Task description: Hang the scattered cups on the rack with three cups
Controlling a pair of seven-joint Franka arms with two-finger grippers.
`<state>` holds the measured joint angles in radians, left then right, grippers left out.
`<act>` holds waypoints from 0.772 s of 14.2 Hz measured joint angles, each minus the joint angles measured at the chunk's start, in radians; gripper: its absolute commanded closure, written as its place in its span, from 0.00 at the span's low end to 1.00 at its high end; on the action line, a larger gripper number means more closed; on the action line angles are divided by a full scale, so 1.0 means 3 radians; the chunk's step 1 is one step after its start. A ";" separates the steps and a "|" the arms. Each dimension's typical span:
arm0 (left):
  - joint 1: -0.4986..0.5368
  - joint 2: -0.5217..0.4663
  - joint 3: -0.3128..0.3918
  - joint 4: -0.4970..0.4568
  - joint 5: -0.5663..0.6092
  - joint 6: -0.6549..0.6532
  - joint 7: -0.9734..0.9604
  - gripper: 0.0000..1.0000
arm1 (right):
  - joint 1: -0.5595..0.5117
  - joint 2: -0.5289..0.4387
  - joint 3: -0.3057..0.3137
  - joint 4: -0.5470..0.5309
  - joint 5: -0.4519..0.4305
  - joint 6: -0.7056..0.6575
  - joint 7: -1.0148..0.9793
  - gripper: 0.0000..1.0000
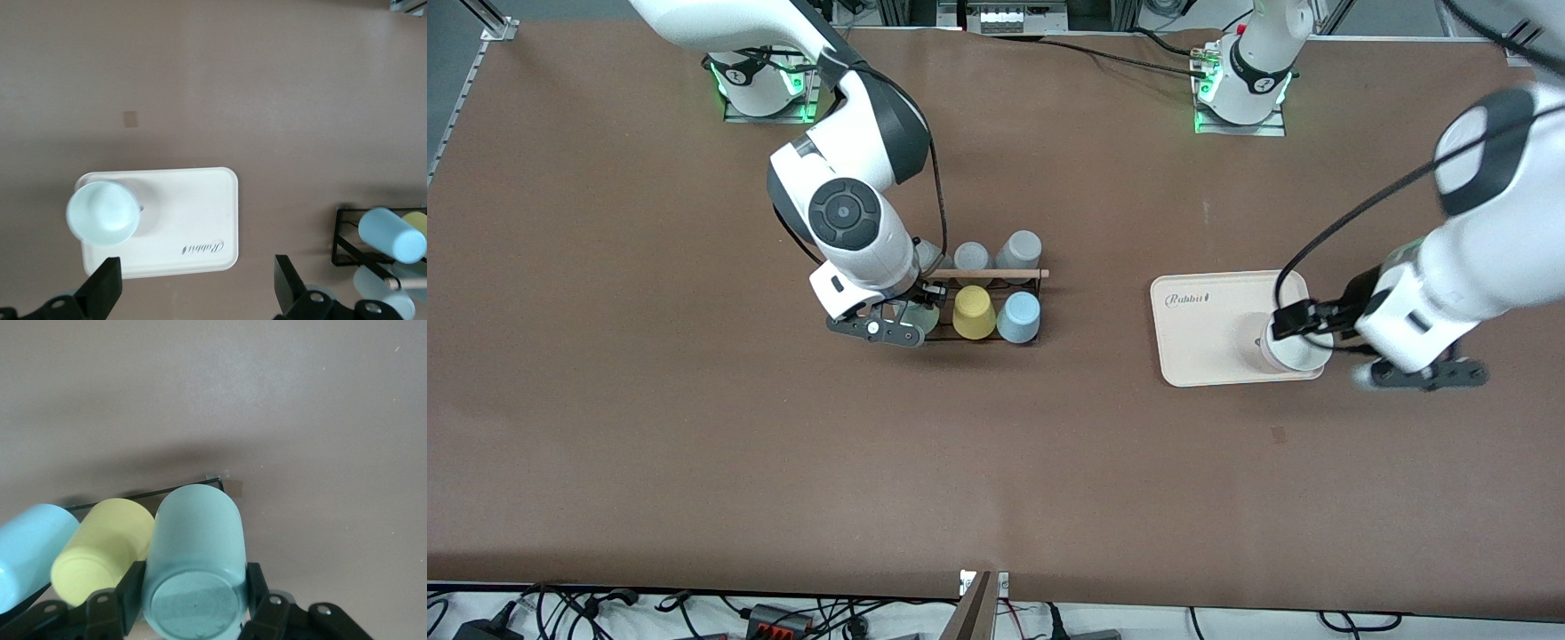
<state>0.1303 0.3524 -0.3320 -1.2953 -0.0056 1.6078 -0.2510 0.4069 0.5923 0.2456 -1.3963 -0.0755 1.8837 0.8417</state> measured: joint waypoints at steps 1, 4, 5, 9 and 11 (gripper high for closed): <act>0.0019 -0.0088 0.0003 -0.0022 0.0006 -0.0112 -0.0012 0.00 | 0.0009 0.0037 -0.0001 0.0000 -0.0006 0.0047 0.0015 0.57; 0.0072 -0.0220 0.0004 -0.0224 0.0010 -0.0182 -0.0223 0.00 | 0.0074 0.0136 -0.0001 0.0001 -0.0018 0.0146 0.0023 0.50; 0.0073 -0.0257 -0.0001 -0.0322 0.0010 -0.0179 -0.0291 0.00 | 0.0096 0.0163 -0.0001 0.0001 -0.0032 0.0160 0.0034 0.46; 0.0069 -0.0425 -0.0039 -0.0590 0.0010 -0.0143 -0.0379 0.00 | 0.0114 0.0216 -0.0010 0.0001 -0.0038 0.0172 0.0074 0.00; 0.0063 -0.0473 -0.0050 -0.0621 0.0010 -0.0143 -0.0382 0.00 | 0.0113 0.0221 -0.0024 0.0004 -0.0039 0.0175 0.0090 0.00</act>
<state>0.1491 0.2104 -0.3469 -1.4815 -0.0025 1.5650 -0.3656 0.4407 0.6587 0.2384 -1.3952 -0.0871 1.9361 0.8688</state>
